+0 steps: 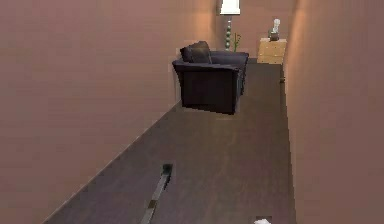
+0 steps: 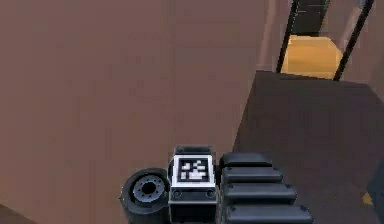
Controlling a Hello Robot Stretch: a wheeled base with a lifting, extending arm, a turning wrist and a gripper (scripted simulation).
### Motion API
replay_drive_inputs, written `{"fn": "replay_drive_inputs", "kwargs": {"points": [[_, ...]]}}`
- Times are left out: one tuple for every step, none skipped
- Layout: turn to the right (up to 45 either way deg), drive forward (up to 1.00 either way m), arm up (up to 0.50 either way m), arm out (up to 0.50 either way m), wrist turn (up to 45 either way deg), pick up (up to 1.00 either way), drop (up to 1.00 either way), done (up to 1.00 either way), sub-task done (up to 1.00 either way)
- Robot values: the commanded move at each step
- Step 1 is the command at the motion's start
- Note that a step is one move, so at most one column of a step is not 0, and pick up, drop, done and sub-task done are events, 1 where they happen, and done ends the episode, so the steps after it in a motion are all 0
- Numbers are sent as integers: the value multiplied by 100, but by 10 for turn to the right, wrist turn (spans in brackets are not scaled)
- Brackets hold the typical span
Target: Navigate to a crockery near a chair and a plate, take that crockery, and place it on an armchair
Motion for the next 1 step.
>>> {"fn": "replay_drive_inputs", "kwargs": {"points": [[150,0,0,0,0,0,0,0,0]]}}
